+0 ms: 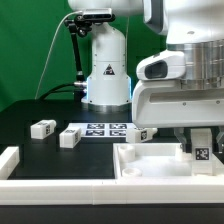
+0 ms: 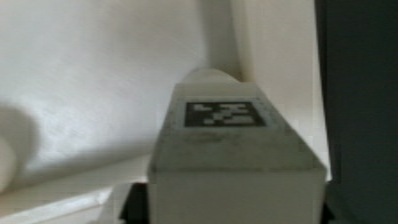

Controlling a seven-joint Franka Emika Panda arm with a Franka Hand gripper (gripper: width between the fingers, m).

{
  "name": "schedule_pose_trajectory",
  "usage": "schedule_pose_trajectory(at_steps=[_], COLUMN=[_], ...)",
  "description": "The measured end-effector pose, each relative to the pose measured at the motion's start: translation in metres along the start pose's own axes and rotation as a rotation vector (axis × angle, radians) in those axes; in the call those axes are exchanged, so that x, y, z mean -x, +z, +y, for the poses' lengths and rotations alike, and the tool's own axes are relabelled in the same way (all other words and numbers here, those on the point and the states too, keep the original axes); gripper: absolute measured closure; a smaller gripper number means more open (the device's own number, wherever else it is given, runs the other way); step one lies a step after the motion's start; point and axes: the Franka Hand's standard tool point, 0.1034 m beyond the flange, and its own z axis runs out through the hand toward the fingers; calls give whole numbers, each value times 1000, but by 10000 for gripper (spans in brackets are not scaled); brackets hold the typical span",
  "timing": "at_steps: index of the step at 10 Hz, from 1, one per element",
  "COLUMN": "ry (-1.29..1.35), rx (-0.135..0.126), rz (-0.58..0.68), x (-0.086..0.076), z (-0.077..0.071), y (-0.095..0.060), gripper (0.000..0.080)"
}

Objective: Assemble one leg

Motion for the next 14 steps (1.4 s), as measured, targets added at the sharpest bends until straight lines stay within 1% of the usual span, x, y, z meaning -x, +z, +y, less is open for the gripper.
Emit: schedule_pose_trajectory(at_steps=[2, 3, 5, 6, 7, 8, 10, 12, 13, 14], ry=[267, 399, 701, 798, 988, 1120, 1336, 1450, 1443, 1424], rx=[11, 11, -1, 0, 3, 2, 2, 0, -1, -1], rz=[6, 5, -11, -12, -11, -12, -20, -35, -37, -37], x=[0, 0, 1, 2, 4, 6, 8, 8, 9, 9], z=[2, 3, 7, 7, 8, 8, 6, 6, 5, 4], y=[1, 1, 1, 1, 1, 1, 1, 1, 1, 2], gripper=[509, 509, 509, 509, 509, 509, 509, 509, 405, 405])
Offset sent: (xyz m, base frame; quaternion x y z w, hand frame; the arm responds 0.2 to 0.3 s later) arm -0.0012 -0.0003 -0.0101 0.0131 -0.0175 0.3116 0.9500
